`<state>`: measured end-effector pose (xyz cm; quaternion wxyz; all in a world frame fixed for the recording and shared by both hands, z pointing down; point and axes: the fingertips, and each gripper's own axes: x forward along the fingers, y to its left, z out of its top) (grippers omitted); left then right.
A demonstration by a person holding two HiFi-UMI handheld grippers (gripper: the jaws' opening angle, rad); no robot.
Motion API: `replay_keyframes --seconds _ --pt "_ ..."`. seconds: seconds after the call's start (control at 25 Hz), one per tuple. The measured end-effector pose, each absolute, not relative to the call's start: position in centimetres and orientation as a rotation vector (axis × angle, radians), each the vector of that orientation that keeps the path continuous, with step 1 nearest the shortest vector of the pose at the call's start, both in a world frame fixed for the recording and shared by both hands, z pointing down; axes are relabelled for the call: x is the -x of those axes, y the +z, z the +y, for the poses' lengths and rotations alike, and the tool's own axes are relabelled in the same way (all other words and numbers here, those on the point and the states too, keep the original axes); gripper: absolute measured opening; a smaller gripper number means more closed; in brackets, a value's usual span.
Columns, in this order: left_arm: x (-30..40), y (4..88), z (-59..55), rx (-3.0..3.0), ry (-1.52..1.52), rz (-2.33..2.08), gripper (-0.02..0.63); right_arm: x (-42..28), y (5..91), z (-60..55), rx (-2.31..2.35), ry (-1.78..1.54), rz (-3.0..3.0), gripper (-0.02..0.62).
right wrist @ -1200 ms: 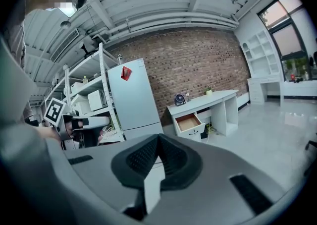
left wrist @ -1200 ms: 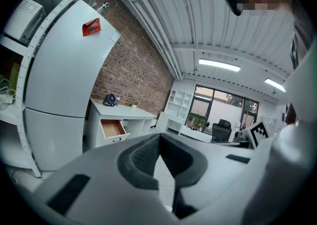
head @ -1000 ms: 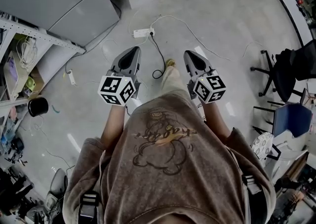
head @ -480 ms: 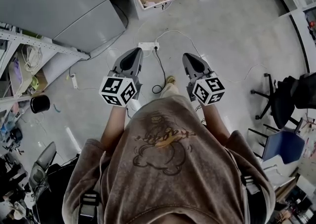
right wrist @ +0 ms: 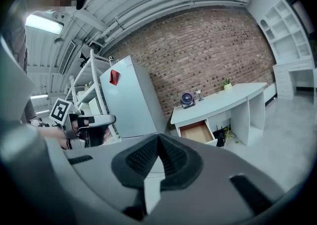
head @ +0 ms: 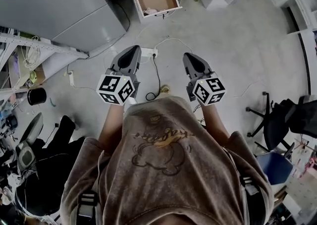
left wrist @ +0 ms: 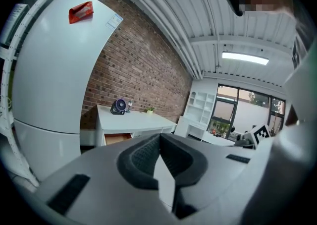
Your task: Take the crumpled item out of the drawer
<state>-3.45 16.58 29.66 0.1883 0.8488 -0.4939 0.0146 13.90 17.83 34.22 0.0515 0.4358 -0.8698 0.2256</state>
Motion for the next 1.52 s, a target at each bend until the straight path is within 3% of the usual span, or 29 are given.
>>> replay_keyframes --seconds 0.48,1.52 --pt "4.7 29.8 11.4 -2.353 0.053 -1.471 0.008 -14.0 35.5 11.3 -1.266 0.708 -2.675 -0.005" --pt "7.4 32.7 -9.5 -2.503 0.129 -1.165 0.008 -8.8 37.6 -5.3 -1.502 0.745 -2.527 -0.004"
